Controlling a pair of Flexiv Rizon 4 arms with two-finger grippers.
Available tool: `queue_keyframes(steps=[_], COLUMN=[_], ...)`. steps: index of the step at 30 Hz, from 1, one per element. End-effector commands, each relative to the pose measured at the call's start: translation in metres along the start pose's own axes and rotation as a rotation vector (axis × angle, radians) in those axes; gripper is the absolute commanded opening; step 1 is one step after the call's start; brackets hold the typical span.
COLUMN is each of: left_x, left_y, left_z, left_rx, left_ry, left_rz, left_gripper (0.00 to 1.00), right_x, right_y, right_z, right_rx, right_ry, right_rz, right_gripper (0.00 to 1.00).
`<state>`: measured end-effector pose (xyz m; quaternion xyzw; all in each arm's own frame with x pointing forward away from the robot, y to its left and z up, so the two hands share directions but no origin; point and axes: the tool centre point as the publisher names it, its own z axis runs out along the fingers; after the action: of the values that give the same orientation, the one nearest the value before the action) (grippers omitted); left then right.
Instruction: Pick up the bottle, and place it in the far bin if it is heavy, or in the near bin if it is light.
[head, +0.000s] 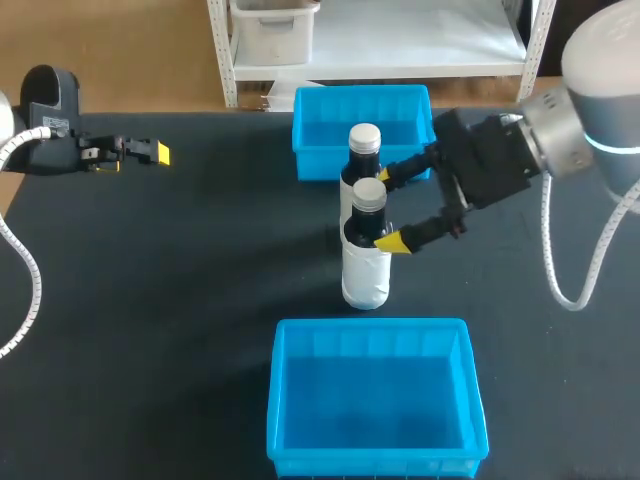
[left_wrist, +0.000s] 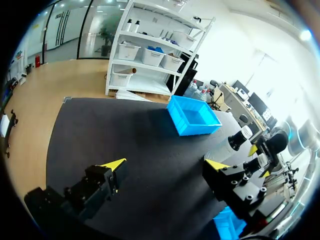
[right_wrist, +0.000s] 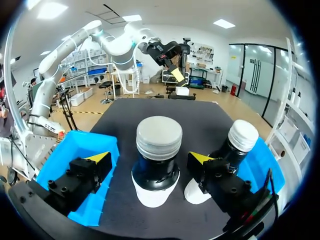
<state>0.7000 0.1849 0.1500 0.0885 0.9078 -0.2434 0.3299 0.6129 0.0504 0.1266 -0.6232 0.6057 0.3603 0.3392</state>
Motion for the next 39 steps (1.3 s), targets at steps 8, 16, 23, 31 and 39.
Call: queue_keyframes(steps=[8, 16, 23, 31, 39], left_x=[0.0, 0.0, 0.0, 0.0, 0.0], left_y=[0.0, 0.0, 0.0, 0.0, 0.0], left_z=[0.0, 0.0, 0.0, 0.0, 0.0], left_rx=[0.0, 0.0, 0.0, 0.0, 0.0], left_ry=[0.0, 0.0, 0.0, 0.0, 0.0], left_rz=[0.0, 0.0, 0.0, 0.0, 0.0], left_gripper=[1.0, 1.0, 1.0, 1.0, 1.0], right_x=[-0.004, -0.005, -0.005, -0.003, -0.005], right_y=[-0.001, -0.004, -0.006, -0.004, -0.002], right_z=[0.012, 0.016, 0.019, 0.021, 0.021], right_rx=[0.024, 0.028, 0.022, 0.01, 0.01], right_ry=[-0.006, -0.018, -0.024, -0.025, -0.023], right_rz=[0.013, 0.012, 0.011, 0.014, 0.009], right_gripper=[1.0, 1.0, 0.75, 0.56, 0.36])
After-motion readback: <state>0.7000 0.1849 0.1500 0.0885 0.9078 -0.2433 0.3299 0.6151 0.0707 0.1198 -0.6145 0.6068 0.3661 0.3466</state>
